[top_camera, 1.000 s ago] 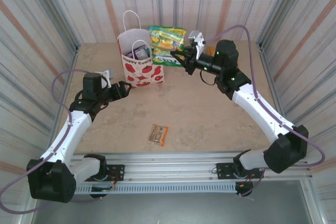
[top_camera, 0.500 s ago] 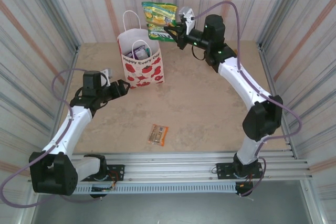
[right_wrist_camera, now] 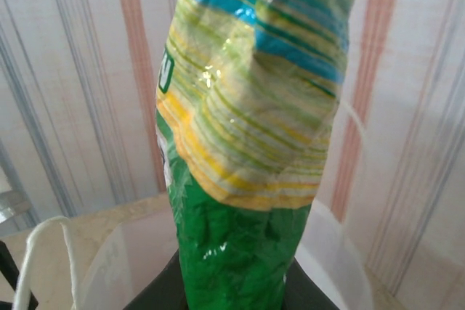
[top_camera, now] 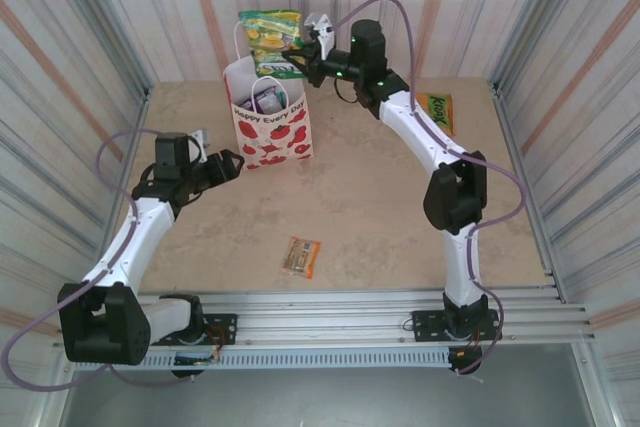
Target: Place the snacks into the paper bag
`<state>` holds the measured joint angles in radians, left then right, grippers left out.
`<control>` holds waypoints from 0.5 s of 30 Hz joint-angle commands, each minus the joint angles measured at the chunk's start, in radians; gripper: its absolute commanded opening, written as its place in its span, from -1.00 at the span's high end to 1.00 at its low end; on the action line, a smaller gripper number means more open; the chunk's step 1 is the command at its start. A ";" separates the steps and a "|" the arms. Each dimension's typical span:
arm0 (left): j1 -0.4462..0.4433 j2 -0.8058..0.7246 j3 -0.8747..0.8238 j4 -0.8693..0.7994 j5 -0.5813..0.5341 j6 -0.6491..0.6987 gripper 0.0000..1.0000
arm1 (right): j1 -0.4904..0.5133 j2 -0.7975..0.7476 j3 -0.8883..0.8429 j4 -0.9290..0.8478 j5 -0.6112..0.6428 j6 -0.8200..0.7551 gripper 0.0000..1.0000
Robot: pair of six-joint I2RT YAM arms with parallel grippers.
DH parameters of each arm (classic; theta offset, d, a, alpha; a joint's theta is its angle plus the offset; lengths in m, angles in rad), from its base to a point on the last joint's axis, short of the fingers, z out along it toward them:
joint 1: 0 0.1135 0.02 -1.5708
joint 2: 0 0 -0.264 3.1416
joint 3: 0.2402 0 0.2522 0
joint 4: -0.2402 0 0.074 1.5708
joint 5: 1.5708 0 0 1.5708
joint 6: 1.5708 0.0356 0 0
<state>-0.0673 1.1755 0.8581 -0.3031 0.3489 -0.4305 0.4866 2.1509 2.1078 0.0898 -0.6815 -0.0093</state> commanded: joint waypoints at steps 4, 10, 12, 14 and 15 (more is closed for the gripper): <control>0.012 0.016 0.033 -0.004 0.014 0.022 -0.63 | 0.030 0.066 0.110 -0.058 -0.030 -0.014 0.64; 0.015 0.034 0.054 -0.014 0.023 0.028 -0.63 | 0.035 0.049 0.116 -0.124 0.021 -0.019 -0.02; 0.015 0.037 0.060 -0.017 0.025 0.032 -0.63 | 0.035 0.027 0.104 -0.142 0.044 -0.032 -0.07; 0.015 0.038 0.064 -0.022 0.030 0.029 -0.63 | 0.035 -0.009 0.075 -0.147 0.058 -0.044 -0.09; 0.015 0.038 0.064 -0.023 0.038 0.029 -0.62 | 0.034 -0.025 0.053 -0.145 0.064 -0.046 -0.08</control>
<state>-0.0643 1.2102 0.8902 -0.3035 0.3595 -0.4225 0.5198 2.2139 2.1834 -0.0254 -0.6498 -0.0242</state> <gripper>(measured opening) 0.814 0.541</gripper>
